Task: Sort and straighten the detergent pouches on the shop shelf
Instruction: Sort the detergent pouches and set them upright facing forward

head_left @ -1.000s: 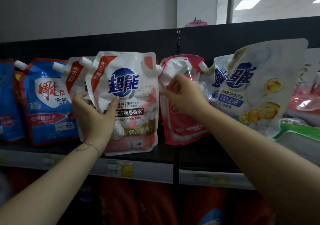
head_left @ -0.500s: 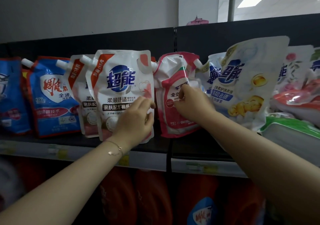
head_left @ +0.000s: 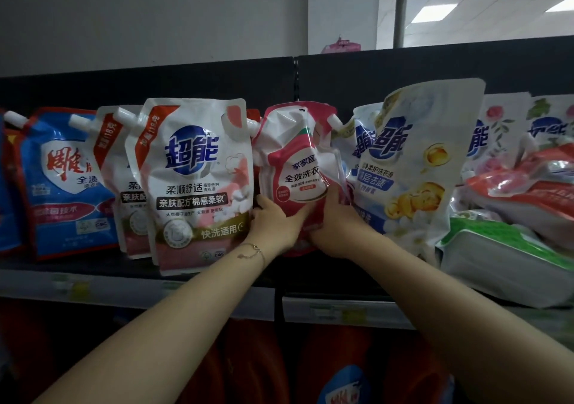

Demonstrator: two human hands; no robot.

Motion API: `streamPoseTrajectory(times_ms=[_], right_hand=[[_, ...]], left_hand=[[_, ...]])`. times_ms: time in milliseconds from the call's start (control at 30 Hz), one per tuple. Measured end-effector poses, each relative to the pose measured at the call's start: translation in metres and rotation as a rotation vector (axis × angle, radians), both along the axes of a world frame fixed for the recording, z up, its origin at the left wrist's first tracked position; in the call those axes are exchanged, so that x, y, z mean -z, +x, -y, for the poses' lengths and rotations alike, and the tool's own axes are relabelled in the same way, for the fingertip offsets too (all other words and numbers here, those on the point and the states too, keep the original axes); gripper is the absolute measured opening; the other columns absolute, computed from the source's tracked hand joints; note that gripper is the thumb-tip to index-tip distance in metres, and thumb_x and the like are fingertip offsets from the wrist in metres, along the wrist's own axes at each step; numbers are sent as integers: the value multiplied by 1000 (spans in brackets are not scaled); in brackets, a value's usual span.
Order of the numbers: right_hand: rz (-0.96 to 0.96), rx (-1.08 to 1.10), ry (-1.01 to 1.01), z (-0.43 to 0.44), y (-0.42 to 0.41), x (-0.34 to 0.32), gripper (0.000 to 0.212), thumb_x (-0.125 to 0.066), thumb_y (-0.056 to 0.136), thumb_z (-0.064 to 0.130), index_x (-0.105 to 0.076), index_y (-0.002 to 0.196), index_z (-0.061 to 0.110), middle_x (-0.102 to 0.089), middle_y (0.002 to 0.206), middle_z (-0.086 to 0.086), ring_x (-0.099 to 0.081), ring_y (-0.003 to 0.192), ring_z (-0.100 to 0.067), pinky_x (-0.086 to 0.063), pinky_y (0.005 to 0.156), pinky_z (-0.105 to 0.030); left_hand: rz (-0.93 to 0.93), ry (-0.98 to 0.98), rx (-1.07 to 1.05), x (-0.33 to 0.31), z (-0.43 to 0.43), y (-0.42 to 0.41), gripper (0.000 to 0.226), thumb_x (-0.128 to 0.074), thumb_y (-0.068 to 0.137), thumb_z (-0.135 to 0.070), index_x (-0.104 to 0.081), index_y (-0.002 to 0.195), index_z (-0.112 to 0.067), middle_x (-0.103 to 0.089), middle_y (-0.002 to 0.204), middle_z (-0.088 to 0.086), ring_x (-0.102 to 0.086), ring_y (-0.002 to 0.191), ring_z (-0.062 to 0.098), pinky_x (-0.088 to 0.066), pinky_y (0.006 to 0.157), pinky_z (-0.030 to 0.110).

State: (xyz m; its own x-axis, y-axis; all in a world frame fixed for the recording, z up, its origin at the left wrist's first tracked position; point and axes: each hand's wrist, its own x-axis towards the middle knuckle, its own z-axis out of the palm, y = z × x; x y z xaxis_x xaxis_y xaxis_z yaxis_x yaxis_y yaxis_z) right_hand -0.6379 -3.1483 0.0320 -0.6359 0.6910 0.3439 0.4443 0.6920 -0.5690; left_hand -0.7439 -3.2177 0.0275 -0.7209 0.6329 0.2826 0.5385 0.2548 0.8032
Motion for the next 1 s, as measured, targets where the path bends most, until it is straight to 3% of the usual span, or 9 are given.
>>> streamPoseTrajectory(times_ms=[33,100,167,300,467,600,733,900,1000], right_hand=[[-34,-19,-19,-3,-2,2,101,-68,81,33,3,150,19,-40,144,-15,-50,122,-30,-43,96,-31],[-89,-47,-61,-7,-3,5,107,-72,75,39,3,150,25,-38,147,-10,-48,125,-26,-43,99,-30],[-77,-80,-119,-7,-1,6,113,-73,76,35,13,150,28,-33,150,-8,-46,127,-26,-42,96,-26],[-49,-122,-189,-8,0,7,118,-71,81,25,27,147,27,-21,156,-7,-39,132,-25,-38,99,-24],[-3,-106,-189,-4,-2,10,126,-73,80,21,36,142,21,-25,154,-16,-38,134,-30,-37,107,-32],[2,-119,-196,1,-3,8,125,-72,82,27,38,140,19,-13,158,-16,-28,141,-29,-31,112,-33],[16,-107,-176,2,0,6,129,-74,79,36,38,140,16,-16,158,-15,-30,140,-29,-31,112,-34],[63,-41,-124,6,-2,6,127,-68,82,48,37,141,10,-35,150,-17,-50,125,-29,-40,95,-28],[103,-36,-88,5,-5,2,127,-69,81,49,37,141,9,-36,150,-17,-50,125,-30,-43,98,-32]], left_hand=[[84,75,8,-2,-2,2,114,-69,61,-73,-24,138,-2,-49,131,16,-54,115,32,-51,93,45],[303,278,28,-6,-4,4,97,-84,52,-58,-46,124,-4,-62,116,11,-64,95,25,-59,66,39],[387,375,24,-9,-4,5,78,-90,49,-45,-59,110,-7,-68,101,9,-67,77,21,-53,43,27],[294,361,-34,-4,-12,7,104,-79,22,-62,-56,111,-12,-67,100,5,-68,84,25,-59,57,44],[192,347,-102,0,-11,17,71,-86,62,-34,-46,115,-8,-62,108,7,-63,97,27,-57,77,45],[70,351,-148,5,-7,18,69,-84,62,-41,-43,108,-10,-59,111,6,-60,104,28,-53,85,47],[-76,364,-114,4,1,22,72,-81,67,-45,-35,113,-14,-47,104,-3,-56,102,25,-51,85,44],[-148,351,-66,-3,9,14,74,-73,75,-51,-27,125,-22,-52,127,1,-59,103,28,-50,78,36],[-186,352,-84,-1,12,11,71,-74,76,-49,-28,123,-21,-54,124,4,-59,103,29,-50,77,39]])
